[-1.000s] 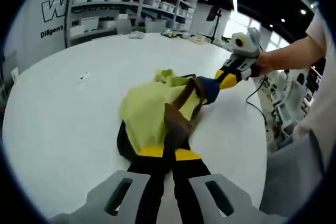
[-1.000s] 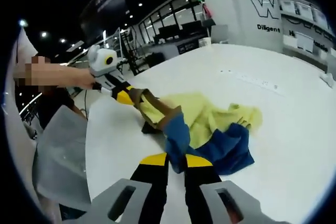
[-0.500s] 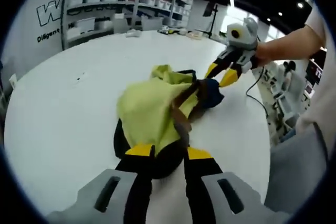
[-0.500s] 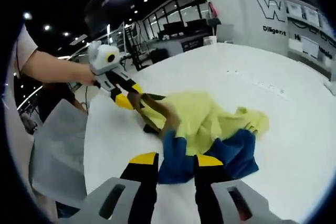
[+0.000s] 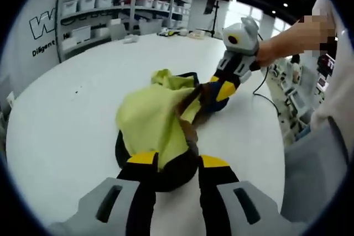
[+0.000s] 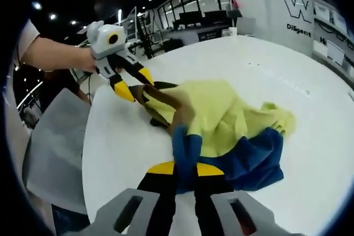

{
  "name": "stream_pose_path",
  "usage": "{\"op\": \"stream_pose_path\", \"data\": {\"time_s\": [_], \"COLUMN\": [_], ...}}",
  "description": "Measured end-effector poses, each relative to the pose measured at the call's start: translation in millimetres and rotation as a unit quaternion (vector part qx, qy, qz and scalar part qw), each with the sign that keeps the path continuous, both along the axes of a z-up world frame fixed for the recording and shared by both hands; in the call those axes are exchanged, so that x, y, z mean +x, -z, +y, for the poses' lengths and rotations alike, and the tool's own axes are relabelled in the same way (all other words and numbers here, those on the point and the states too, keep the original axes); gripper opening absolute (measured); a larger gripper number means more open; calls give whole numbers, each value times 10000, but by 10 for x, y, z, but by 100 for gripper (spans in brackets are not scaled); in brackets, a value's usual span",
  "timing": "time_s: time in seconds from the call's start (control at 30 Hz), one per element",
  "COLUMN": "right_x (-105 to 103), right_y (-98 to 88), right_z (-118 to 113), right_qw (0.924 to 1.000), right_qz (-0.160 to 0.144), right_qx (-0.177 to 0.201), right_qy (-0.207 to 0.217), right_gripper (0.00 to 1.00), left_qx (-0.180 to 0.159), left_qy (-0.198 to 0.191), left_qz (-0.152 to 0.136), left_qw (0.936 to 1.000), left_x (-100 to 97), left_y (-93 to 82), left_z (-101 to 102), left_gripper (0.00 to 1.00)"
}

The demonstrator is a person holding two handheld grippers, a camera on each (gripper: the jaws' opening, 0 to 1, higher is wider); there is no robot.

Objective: Fold the garment on the visible template until the final outline fits inside the template.

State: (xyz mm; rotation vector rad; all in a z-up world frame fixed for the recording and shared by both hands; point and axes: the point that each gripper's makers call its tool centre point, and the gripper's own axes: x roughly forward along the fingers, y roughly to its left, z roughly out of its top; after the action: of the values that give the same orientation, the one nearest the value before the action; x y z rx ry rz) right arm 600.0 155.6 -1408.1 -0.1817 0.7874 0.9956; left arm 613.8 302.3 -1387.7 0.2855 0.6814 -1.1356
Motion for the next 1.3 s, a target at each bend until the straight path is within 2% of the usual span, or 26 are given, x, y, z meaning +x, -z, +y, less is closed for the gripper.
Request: {"op": "stream_pose_path", "data": {"time_s": [0.07,0.2,0.4,0.53,0.67,0.73,0.8,0.83,0.93,0.97,1.1,1.13,1.17,1.2,1.23,1.3], "right_x": [-4,-30,-82,-107,-134,-136,-138,-137,-125,-124,-99,-95,-93,-93,-95,-101], "right_y": [1,-7,-25,-35,-68,-94,-106,-112,-164,-176,-217,-224,-227,-232,-233,-246], "right_z": [-20,-43,-55,-70,-83,-87,-91,-98,-106,-106,-132,-139,-145,-152,-154,-157], "right_qw": [10000,10000,9999,9999,9998,9998,9998,9998,9997,9997,9996,9996,9996,9996,9996,9996], "right_qz": [-14,-62,-122,-133,-169,-177,-181,-194,-206,-213,-262,-267,-265,-266,-271,-273], "right_qx": [-16,-6,-19,-13,3,47,73,54,89,83,55,56,55,54,51,56], "right_qy": [4,44,31,55,48,68,83,83,104,94,99,102,108,112,108,99], "right_gripper": [0,0,0,0,0,0,0,0,0,0,0,0,0,0,0,0], "left_qx": [21,157,234,328,296,276,340,354,407,420,459,590,652,637,646,604], "left_qy": [113,338,304,339,270,226,183,168,151,165,247,345,400,428,451,433], "left_qz": [-42,79,97,153,147,79,-109,-182,-149,-135,-212,-443,-522,-565,-753,-839], "left_qw": [9999,9993,9992,9988,9991,9993,9992,9991,9989,9989,9984,9967,9957,9954,9940,9937], "left_x": [-26,-142,-181,-222,-218,-208,-173,-156,-162,-173,-233,-216,-224,-244,-233,-249], "left_y": [5,79,90,134,106,88,101,126,236,259,318,329,334,325,294,262], "left_z": [-35,-56,-7,28,51,62,87,95,97,89,16,19,19,5,4,5], "left_gripper": [21,14,1,1,1,1,2,6,25,26,24,25,24,22,17,3]}}
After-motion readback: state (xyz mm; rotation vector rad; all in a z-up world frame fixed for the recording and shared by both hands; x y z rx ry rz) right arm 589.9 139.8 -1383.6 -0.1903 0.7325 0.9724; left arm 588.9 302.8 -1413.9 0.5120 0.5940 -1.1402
